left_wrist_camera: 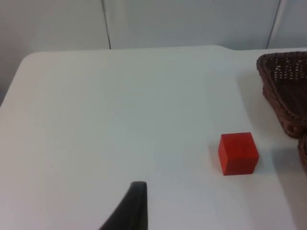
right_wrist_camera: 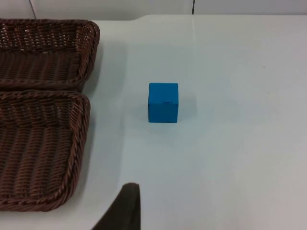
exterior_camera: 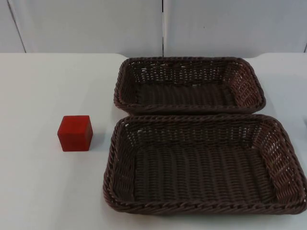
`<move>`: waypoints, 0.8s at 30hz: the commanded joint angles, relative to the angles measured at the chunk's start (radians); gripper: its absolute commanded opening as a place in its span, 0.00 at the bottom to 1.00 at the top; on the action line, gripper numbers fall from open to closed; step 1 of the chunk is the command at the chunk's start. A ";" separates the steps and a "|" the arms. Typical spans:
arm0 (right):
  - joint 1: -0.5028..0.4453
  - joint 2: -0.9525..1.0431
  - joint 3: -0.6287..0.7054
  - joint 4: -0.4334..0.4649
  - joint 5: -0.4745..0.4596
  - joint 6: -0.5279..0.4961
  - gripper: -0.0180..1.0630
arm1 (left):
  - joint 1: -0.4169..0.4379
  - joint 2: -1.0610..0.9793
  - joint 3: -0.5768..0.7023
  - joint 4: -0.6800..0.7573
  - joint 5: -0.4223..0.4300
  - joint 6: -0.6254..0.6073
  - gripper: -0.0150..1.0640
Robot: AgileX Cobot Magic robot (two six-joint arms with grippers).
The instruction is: Pick up one cube with the left hand and place it into the upper basket. Pick up one cube with the right hand and place it into the lower basket.
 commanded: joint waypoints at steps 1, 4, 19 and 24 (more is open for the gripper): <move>-0.007 -0.003 0.003 0.000 -0.001 -0.009 0.99 | -0.002 0.024 -0.005 -0.022 -0.047 -0.001 0.99; -0.007 -0.003 0.003 0.000 -0.001 -0.009 0.99 | -0.002 0.077 -0.005 -0.027 -0.089 -0.001 0.99; -0.007 -0.003 0.003 0.000 -0.001 -0.009 0.99 | -0.002 0.186 -0.005 -0.025 -0.178 0.001 0.99; -0.007 -0.003 0.003 0.000 -0.001 -0.009 0.99 | -0.002 0.241 -0.026 -0.032 -0.201 0.003 0.99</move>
